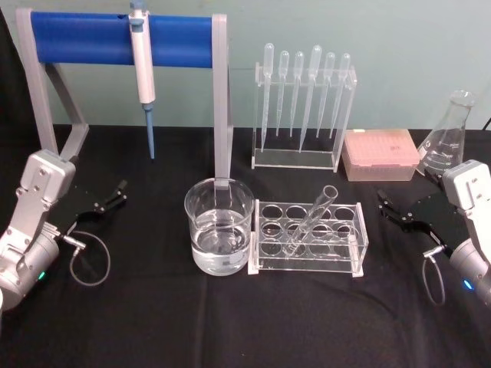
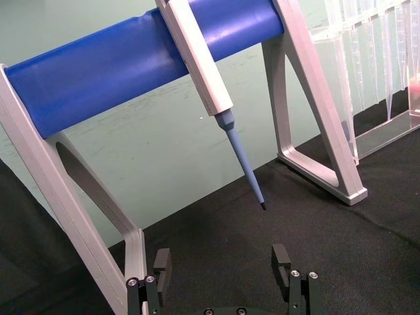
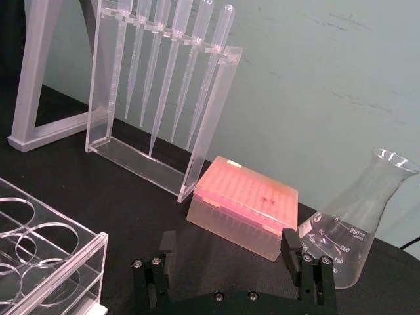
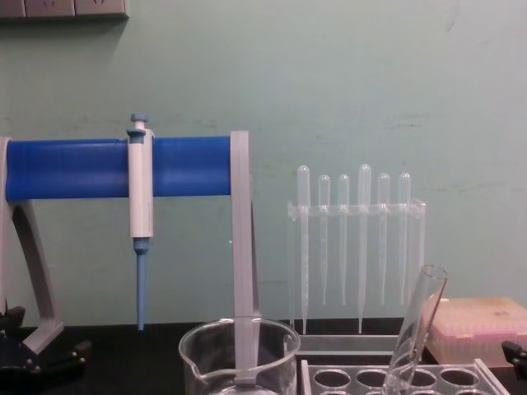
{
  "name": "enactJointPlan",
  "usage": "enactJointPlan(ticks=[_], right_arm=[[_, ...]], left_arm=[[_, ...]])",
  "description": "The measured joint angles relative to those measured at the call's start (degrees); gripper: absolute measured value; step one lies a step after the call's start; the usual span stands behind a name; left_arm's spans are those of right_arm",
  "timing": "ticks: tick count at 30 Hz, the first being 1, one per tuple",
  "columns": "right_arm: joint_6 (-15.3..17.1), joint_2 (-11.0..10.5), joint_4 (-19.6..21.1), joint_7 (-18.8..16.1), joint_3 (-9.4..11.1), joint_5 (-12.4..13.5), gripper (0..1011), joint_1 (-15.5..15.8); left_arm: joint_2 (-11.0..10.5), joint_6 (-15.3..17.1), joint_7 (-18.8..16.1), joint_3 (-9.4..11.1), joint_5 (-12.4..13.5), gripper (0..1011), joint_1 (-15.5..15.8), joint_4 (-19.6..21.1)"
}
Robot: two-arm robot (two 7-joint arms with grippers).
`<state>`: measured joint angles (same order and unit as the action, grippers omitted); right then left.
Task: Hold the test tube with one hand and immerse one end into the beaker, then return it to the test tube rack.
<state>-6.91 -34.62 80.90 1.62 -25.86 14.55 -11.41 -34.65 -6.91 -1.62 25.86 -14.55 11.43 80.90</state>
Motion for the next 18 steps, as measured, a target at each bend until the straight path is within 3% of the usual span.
enactJointPlan(ticks=[18], right_arm=[[0.0,0.0,0.0,0.0,0.0,0.0,1004,0.0]], left_arm=[[0.0,0.0,0.0,0.0,0.0,1000,0.0,0.0]])
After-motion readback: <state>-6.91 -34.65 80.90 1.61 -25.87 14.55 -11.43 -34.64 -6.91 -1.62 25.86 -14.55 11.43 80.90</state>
